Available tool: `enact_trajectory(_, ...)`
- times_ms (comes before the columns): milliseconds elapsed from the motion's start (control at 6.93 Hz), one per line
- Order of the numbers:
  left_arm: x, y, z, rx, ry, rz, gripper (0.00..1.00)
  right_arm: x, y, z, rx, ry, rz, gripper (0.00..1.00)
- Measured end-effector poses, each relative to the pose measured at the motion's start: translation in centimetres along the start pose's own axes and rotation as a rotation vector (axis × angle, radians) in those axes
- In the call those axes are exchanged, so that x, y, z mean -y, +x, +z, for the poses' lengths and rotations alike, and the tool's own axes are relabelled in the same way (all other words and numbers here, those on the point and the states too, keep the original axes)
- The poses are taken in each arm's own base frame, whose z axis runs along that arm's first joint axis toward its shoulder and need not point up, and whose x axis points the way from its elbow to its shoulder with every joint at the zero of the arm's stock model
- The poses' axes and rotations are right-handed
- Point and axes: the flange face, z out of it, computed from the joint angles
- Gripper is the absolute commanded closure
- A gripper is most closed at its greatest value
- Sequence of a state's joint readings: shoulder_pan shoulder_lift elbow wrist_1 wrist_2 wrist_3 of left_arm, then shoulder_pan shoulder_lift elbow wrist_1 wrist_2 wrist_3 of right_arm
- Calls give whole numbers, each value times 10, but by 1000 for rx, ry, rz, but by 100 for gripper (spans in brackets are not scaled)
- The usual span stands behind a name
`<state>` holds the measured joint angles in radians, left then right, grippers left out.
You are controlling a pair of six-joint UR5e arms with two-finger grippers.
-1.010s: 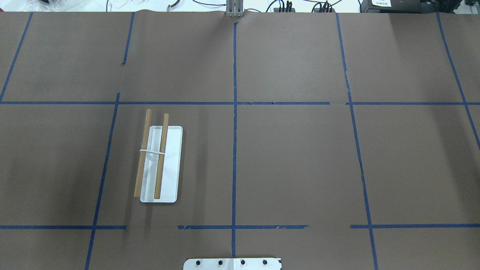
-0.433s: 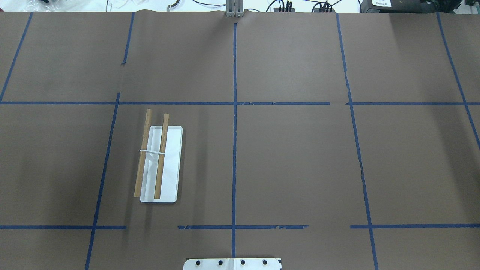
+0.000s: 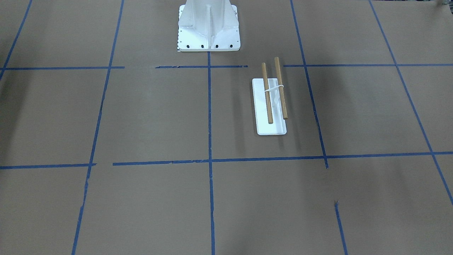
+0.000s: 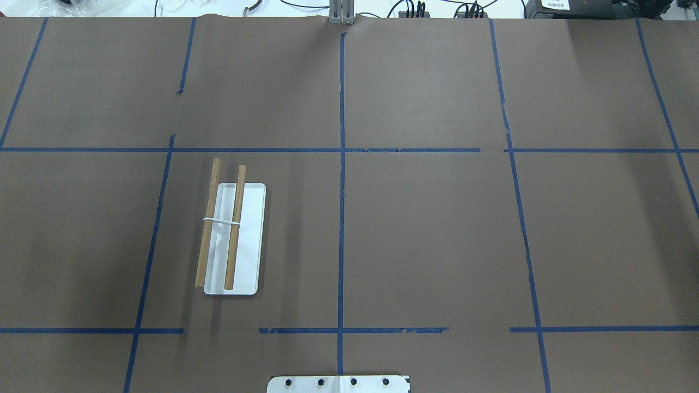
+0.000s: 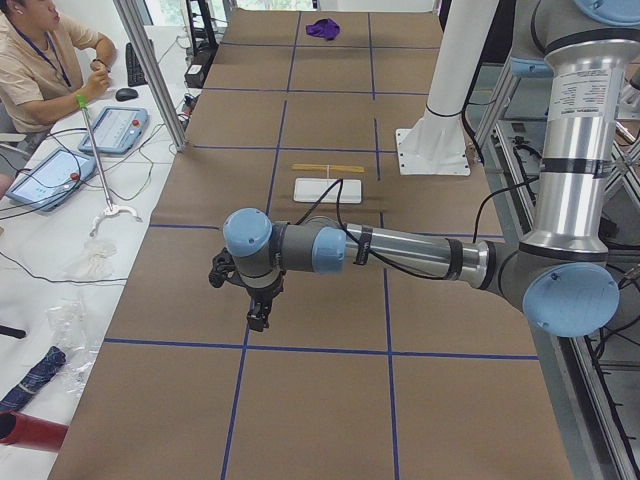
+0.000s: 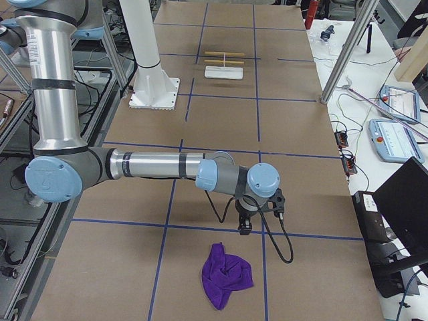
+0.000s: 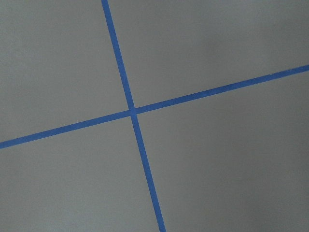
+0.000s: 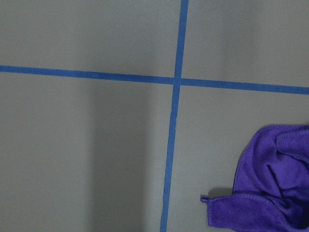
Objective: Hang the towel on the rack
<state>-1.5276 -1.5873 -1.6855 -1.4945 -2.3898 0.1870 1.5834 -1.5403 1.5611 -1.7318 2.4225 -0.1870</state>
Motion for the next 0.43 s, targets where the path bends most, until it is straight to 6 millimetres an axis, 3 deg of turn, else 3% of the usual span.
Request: enact_trajectory(433, -8, 1, 0, 5, -2, -4, 0, -38, 53, 45, -93, -13, 70, 12)
